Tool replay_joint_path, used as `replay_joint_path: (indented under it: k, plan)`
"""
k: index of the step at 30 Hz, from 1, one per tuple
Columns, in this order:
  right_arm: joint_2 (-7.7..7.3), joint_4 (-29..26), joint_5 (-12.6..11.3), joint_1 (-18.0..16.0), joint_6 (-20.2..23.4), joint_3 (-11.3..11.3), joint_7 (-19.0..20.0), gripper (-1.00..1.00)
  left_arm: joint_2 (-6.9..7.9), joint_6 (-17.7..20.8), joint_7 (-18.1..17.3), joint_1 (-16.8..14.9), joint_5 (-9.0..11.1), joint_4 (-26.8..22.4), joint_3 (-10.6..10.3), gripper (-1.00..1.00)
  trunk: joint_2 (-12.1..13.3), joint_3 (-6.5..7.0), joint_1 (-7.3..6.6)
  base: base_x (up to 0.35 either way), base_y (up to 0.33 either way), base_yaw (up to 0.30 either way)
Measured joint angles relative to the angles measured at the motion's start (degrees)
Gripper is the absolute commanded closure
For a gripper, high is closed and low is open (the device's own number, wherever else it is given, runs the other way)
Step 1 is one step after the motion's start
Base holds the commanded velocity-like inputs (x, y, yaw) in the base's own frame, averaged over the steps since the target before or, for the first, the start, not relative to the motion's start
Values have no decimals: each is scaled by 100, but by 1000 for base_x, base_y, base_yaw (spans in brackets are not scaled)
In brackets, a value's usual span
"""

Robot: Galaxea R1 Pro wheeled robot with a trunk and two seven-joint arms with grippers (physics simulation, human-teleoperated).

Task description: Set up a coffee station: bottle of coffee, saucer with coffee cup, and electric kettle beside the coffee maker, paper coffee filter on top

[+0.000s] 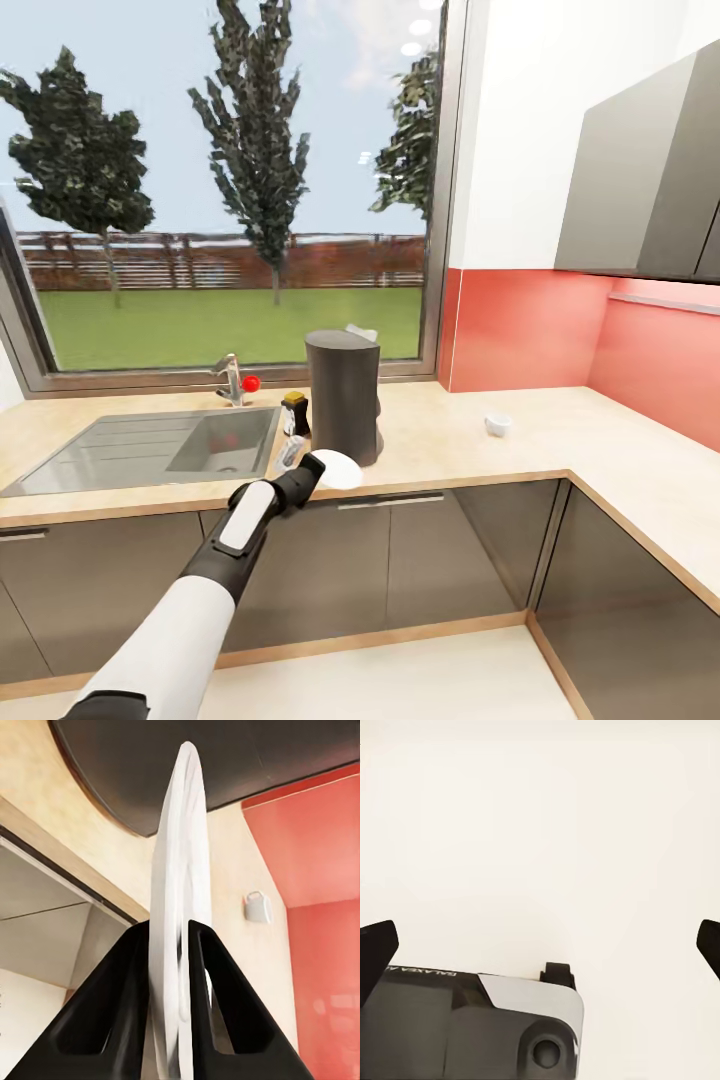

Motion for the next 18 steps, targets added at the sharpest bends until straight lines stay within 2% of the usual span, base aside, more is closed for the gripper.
replay_joint_path:
  k: [5,8,18]
  plan:
    - [1,0,-1,0,0,0,-5,-100,4,3,-9,1,1,0,-1,100,0,0,0,0,0,0]
    - [2,1,-2,0,-1,0,0,-100,5,5,-12,1,-2,-25,-6,100,-2,0,-3,175,-189,-22]
    - [0,0,-2,1,-1,0,27,-100,4,4,-21,0,0,-24,-9,100,-1,0,-2,186,-218,-229]
